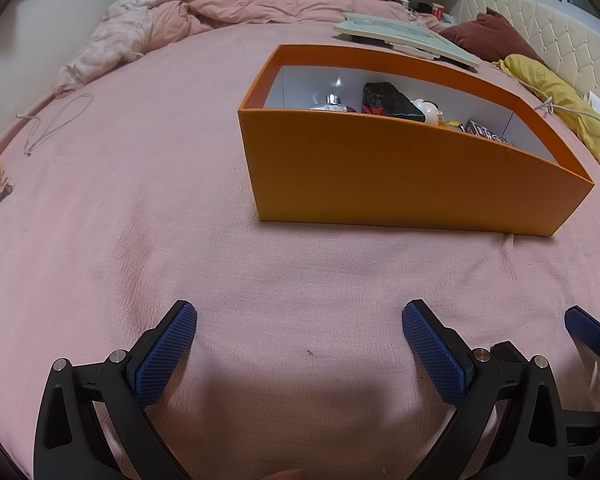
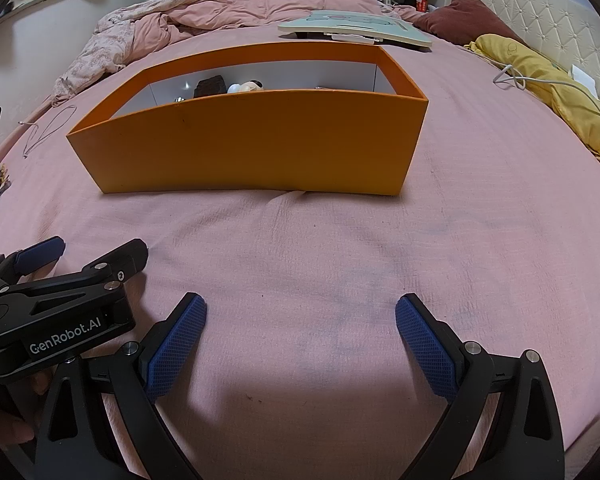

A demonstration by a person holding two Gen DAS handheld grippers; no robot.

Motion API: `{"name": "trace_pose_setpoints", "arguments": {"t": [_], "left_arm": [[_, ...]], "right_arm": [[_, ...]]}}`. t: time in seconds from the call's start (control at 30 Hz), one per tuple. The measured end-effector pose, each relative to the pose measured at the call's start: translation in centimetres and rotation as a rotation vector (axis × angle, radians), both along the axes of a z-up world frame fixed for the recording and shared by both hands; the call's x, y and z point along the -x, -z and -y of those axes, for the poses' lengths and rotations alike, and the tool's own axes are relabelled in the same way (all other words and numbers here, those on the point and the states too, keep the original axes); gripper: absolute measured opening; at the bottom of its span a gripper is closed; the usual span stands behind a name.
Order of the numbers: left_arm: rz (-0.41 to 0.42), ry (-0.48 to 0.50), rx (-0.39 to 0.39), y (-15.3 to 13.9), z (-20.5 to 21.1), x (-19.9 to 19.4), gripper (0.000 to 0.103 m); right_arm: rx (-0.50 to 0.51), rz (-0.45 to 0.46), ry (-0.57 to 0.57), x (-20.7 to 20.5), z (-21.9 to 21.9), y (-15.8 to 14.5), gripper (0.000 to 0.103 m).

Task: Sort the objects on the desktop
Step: 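Grasp the black-red marbled case in the box with left gripper, set it on bed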

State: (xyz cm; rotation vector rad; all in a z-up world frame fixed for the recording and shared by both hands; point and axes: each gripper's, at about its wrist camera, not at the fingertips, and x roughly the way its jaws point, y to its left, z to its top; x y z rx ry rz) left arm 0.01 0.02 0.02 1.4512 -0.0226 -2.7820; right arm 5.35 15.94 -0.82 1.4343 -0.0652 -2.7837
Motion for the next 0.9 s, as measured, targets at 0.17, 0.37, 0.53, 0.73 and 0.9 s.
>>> {"name": "trace_pose_setpoints", "arguments": {"t": [0.17, 0.37, 0.53, 0.73, 0.9], "left_arm": [[0.002, -0.002, 0.006, -0.1, -0.1, 0.0, 0.103], [0.058, 0.004, -0.005, -0.5, 0.6, 0.5, 0.103], [-0.188, 0.015, -0.06, -7.3, 2.6, -1.3, 0.101], [-0.212, 0.136, -0.171, -12.8, 2.0, 1.2, 0.101], [0.018, 0.205, -0.155, -9.8, -2.3, 7.6, 0.045]], "right_arm": [[-0.003, 0.004, 0.0, 0.1, 0.3, -0.1, 0.097], [0.018, 0.002, 0.008, 0.1, -0.1, -0.4, 0.097], [0.122, -0.021, 0.073, -0.5, -1.9, -2.9, 0.097], [0.192, -0.121, 0.158, -0.8, -4.7, -6.3, 0.095], [0.299, -0.18, 0.148, -0.5, -5.6, -8.3, 0.09]]}}
